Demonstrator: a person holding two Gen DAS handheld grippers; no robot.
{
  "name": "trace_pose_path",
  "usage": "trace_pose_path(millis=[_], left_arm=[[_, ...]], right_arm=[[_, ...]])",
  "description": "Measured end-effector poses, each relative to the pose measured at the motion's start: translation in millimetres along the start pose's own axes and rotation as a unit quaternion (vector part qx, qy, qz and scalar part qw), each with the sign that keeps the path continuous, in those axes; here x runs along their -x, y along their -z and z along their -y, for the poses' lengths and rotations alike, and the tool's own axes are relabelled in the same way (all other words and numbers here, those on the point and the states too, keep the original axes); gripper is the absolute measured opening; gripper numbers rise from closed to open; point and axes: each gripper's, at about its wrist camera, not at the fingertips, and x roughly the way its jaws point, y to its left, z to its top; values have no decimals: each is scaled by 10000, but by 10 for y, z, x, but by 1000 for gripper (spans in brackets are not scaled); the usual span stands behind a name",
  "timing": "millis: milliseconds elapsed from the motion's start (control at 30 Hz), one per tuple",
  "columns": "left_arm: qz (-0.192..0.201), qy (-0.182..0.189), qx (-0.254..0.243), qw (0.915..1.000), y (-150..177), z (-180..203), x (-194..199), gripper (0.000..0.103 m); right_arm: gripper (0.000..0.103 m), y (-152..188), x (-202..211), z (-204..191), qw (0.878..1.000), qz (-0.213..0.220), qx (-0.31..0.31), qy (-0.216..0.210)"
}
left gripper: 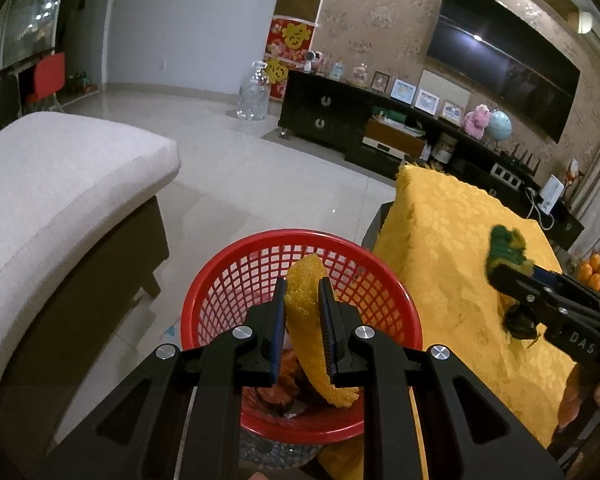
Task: Collect trash
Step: 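Carry the orange mesh net and sponge over the red wastebasket with both tools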
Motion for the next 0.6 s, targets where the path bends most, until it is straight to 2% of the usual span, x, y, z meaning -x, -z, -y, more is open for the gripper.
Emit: trace_pose_path(millis=[267, 600], left_arm=[[-108, -104, 33, 9999, 12, -33, -26, 15], [-206, -163, 23, 9997, 26, -73, -52, 15]], right_arm=[[41, -43, -283, -286, 9988, -253, 316, -278], [41, 9, -538, -435, 9963, -587, 427, -461]])
